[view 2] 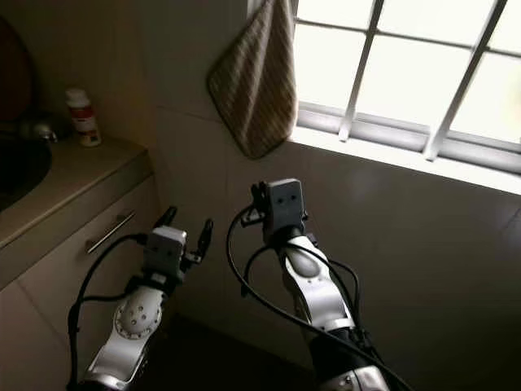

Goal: Kitchen organization

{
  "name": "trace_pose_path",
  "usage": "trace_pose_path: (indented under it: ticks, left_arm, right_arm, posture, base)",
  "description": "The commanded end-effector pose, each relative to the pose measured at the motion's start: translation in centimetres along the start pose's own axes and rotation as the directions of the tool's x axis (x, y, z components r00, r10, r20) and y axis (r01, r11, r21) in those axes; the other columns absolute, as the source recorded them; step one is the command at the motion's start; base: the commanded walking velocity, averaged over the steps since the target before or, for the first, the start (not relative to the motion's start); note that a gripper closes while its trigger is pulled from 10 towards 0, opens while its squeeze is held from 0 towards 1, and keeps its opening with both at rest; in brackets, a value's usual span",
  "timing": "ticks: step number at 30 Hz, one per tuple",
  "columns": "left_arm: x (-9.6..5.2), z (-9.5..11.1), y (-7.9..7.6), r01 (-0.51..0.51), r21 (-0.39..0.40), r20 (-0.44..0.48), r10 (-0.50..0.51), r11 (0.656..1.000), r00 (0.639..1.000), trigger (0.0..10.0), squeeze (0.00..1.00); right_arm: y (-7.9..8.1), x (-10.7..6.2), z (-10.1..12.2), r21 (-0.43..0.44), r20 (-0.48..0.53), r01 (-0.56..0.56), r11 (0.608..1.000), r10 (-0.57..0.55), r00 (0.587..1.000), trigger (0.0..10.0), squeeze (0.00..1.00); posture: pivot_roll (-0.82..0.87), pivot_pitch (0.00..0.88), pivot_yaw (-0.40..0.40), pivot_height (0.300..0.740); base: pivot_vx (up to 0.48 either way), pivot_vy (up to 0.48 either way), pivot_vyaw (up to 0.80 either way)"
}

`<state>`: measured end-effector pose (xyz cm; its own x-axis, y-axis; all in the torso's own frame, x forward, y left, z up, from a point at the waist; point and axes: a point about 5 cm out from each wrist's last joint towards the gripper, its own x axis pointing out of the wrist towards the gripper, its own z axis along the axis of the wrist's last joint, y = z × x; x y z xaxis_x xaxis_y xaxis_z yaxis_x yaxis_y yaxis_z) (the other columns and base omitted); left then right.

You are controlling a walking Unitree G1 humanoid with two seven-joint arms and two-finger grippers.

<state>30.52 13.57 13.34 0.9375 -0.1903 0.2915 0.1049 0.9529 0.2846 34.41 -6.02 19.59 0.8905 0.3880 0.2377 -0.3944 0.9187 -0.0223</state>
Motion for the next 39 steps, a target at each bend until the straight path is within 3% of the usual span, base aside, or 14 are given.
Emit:
trace_pose_path:
  ticks: [1, 7, 16, 25, 36, 39]
  left_arm:
    - [0.2, 0.2, 0.1, -0.003, 0.008, 0.006, 0.003, 1.0, 1.0, 10.0, 0.0]
    - [0.3, 0.2, 0.2, -0.011, 0.014, 0.006, 0.011, 1.0, 1.0, 10.0, 0.0]
    - [0.6, 0.7, 0.9, -0.056, 0.013, 0.037, 0.055, 0.998, 0.998, 10.0, 0.0]
    - [0.4, 1.2, 1.5, -0.081, 0.026, 0.072, 0.079, 0.996, 0.994, 10.0, 0.0]
    - [0.5, 1.3, 1.3, -0.083, 0.024, 0.08, 0.081, 0.996, 0.993, 10.0, 0.0]
    - [0.6, 1.4, 1.3, -0.082, 0.024, 0.082, 0.08, 0.996, 0.993, 10.0, 0.0]
  right_arm:
    - [0.4, 0.2, 1.2, 0.019, 0.043, -0.025, 1.0, 0.024, 0.999, 10.0, 0.0]
    - [1.0, 0.7, 5.0, 0.078, 0.191, -0.086, 0.993, 0.07, 0.979, 10.0, 0.0]
    - [1.7, 0.8, 8.1, 0.128, 0.322, -0.165, 0.978, 0.116, 0.94, 10.0, 0.0]
    - [1.8, 0.5, 9.9, 0.139, 0.445, -0.206, 0.969, 0.125, 0.887, 10.0, 0.0]
    - [2.4, 0.9, 10.4, 0.109, 0.453, -0.237, 0.965, 0.164, 0.877, 10.0, 0.0]
    - [2.4, 1.0, 10.4, 0.096, 0.45, -0.233, 0.968, 0.166, 0.877, 10.0, 0.0]
  posture:
    - [0.12, 0.0, -0.084, 0.74]
    - [0.12, 0.0, -0.083, 0.74]
    - [0.12, 0.0, -0.083, 0.74]
    - [0.13, 0.0, -0.086, 0.74]
    - [0.13, 0.0, -0.088, 0.74]
    - [0.13, 0.0, -0.085, 0.74]
  base:
    - [0.0, 0.0, 0.8]
    - [0.0, 0.0, 0.8]
    - [0.0, 0.0, 0.8]
    - [0.083, 0.0, 0.75]
    - [0.46, 0.0, 0.0]
    - [0.471, 0.0, 0.8]
